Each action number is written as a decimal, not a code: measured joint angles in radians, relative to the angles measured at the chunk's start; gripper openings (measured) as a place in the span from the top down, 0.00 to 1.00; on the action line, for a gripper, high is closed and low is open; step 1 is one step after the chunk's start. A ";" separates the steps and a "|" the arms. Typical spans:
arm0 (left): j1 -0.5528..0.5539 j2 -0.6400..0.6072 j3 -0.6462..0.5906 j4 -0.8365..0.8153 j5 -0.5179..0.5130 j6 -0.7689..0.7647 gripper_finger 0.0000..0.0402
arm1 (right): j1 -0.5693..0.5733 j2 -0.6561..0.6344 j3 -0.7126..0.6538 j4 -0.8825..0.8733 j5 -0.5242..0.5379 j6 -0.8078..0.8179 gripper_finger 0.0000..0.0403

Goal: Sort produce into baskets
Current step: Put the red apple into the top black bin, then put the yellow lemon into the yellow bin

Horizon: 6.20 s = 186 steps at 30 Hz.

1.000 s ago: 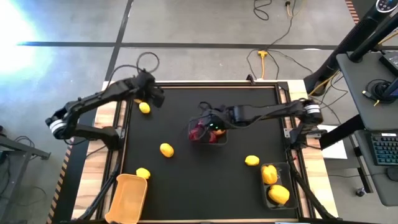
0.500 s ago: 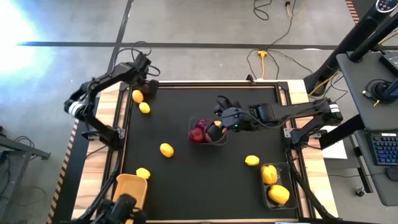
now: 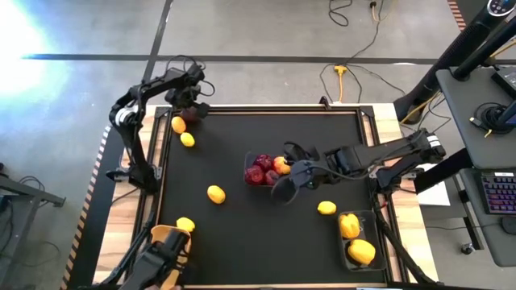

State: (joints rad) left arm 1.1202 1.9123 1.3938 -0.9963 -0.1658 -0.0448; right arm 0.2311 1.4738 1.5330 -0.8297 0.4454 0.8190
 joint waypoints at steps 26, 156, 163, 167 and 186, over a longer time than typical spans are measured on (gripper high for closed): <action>-0.032 -0.032 0.078 -0.100 0.055 0.063 0.23 | 0.013 0.000 0.000 -0.016 0.000 -0.013 0.19; -1.129 -0.577 -0.417 0.146 0.307 0.221 0.07 | 0.040 -0.180 -0.008 -0.439 0.100 0.091 0.19; -1.135 -0.605 -0.630 0.303 0.295 0.259 0.07 | 0.040 -0.180 -0.008 -0.365 0.100 0.076 0.19; -1.135 -0.576 -0.663 0.364 0.295 0.257 0.07 | 0.040 -0.180 -0.008 -0.364 0.098 0.095 0.19; -1.138 -0.359 -0.642 0.433 0.282 0.220 0.39 | 0.040 -0.180 -0.009 -0.353 0.106 0.124 0.19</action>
State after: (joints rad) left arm -0.0174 1.5532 0.7515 -0.5633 0.1167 0.1752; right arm 0.2707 1.2938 1.5242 -1.1828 0.5514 0.9432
